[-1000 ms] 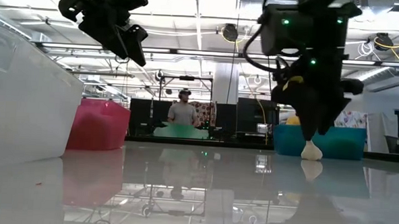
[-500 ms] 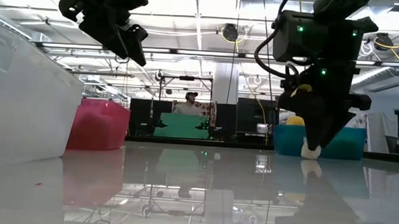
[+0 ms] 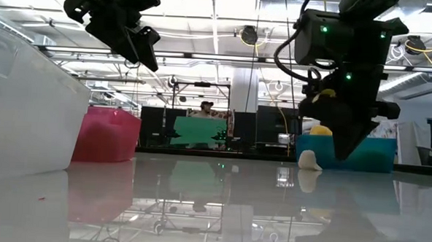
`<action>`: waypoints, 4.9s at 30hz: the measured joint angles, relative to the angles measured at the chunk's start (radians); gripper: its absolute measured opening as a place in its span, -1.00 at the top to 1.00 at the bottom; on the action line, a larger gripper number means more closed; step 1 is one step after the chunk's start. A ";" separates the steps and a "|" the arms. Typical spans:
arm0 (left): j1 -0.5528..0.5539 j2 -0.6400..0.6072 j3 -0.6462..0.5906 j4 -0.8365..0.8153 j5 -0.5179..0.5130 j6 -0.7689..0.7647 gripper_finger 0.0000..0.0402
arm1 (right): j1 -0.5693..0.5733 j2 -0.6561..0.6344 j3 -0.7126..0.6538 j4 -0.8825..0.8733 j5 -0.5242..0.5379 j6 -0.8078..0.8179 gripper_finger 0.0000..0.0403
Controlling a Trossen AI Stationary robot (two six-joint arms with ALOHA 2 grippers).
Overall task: Sort produce into baskets
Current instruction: Put the garlic into the white bin, then return to Home Position
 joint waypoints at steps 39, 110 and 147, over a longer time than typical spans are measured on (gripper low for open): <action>0.000 0.000 0.000 0.015 0.008 0.000 -0.48 | -0.028 0.221 0.061 0.177 0.261 0.211 -0.45; -0.001 0.000 0.000 0.096 0.011 -0.030 -0.48 | 0.205 0.463 0.893 0.473 -0.236 -0.970 -0.10; 0.081 -0.609 -0.492 0.725 -0.076 -0.300 -0.48 | -0.177 -0.652 -0.409 1.087 -0.185 -1.112 0.74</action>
